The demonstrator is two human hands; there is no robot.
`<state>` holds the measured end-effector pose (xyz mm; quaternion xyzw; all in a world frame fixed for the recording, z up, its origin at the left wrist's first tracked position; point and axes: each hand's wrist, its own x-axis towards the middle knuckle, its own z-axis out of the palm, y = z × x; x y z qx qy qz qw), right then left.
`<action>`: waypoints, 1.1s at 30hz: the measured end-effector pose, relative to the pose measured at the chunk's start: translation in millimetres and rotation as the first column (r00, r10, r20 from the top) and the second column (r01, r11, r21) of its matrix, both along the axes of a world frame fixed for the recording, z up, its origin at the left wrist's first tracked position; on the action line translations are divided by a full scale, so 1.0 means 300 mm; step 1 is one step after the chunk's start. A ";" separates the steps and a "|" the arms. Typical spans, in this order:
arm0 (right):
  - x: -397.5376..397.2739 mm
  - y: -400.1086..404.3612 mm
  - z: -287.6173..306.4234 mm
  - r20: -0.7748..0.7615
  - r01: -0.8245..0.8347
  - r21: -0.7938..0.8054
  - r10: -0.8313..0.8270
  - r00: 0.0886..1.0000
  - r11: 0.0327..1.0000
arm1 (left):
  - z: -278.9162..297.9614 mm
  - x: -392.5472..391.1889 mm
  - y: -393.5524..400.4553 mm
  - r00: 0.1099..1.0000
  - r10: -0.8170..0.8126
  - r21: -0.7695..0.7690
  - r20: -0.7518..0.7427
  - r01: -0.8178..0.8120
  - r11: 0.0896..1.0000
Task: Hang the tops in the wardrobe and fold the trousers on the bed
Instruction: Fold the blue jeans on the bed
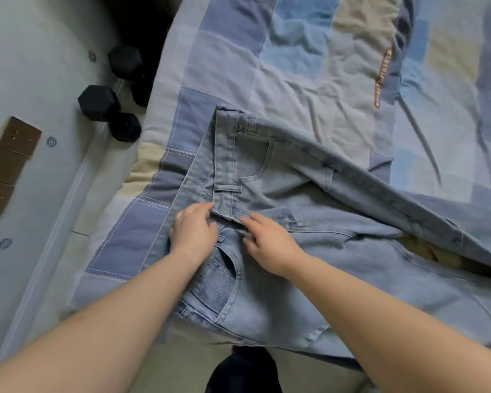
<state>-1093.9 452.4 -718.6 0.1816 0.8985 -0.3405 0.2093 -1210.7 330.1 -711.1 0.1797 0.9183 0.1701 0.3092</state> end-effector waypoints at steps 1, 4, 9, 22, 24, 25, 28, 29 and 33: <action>0.005 0.008 0.015 -0.038 0.109 -0.019 -0.109 0.993 0.994 | 0.017 0.021 0.007 0.999 -0.019 0.042 -0.049 0.021 0.999; 0.060 0.053 0.060 -0.089 0.283 -0.054 -0.287 0.954 0.958 | 0.067 0.085 0.049 0.996 -0.042 0.152 -0.085 0.054 0.987; 0.357 0.234 0.122 -0.054 0.388 -0.008 -0.388 0.920 0.921 | 0.127 0.312 0.271 0.991 -0.124 0.242 0.046 0.110 0.964; 1.338 0.805 0.108 0.057 0.561 0.150 -0.574 0.817 0.814 | 0.136 1.048 0.875 0.931 -0.330 0.324 0.157 0.267 0.908; 1.514 0.917 0.094 0.056 0.585 0.169 -0.600 0.798 0.793 | 0.093 1.220 0.991 0.917 -0.344 0.301 0.203 0.276 0.913; 1.590 0.962 0.085 0.055 0.595 0.181 -0.612 0.789 0.783 | 0.077 1.293 1.036 0.910 -0.349 0.290 0.222 0.280 0.915; 1.870 1.119 0.052 0.090 0.605 0.256 -0.641 0.762 0.754 | 0.028 1.552 1.190 0.875 -0.457 0.268 0.158 0.408 0.873; 1.969 1.178 0.038 0.111 0.612 0.285 -0.659 0.744 0.738 | 0.005 1.639 1.244 0.844 -0.527 0.263 0.097 0.489 0.832; 2.241 1.361 -0.041 0.189 0.589 0.383 -0.684 0.704 0.712 | -0.067 1.872 1.399 0.575 -0.801 0.248 -0.167 0.811 0.530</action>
